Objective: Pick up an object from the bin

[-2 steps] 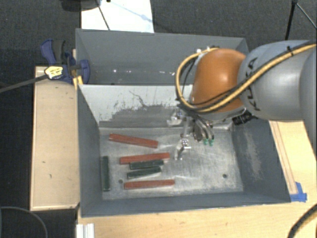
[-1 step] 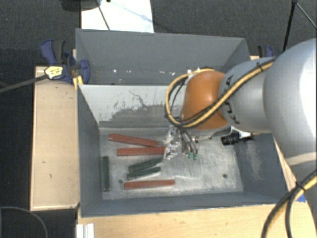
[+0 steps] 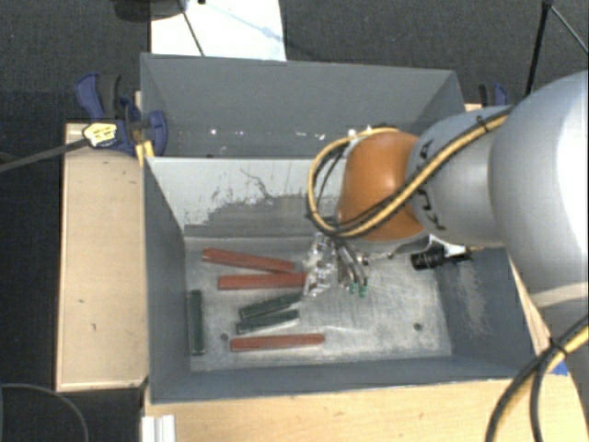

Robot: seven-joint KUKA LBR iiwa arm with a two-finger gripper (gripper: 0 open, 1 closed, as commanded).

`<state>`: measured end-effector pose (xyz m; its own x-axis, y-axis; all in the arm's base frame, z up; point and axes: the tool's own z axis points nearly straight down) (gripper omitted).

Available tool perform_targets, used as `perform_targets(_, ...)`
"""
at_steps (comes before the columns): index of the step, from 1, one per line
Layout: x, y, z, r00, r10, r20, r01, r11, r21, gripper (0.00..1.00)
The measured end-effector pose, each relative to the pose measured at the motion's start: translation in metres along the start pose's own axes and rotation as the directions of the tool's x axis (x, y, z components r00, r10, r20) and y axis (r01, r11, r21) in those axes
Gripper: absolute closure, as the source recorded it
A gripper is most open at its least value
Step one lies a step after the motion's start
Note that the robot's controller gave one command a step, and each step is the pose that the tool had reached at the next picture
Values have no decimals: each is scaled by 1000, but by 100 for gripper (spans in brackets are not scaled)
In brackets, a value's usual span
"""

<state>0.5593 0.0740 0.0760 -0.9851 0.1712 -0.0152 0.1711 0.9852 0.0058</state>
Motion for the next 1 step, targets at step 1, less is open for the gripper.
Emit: perform_targets(1,17,-18,-133,1000,-27,-14,27,1000,5,100)
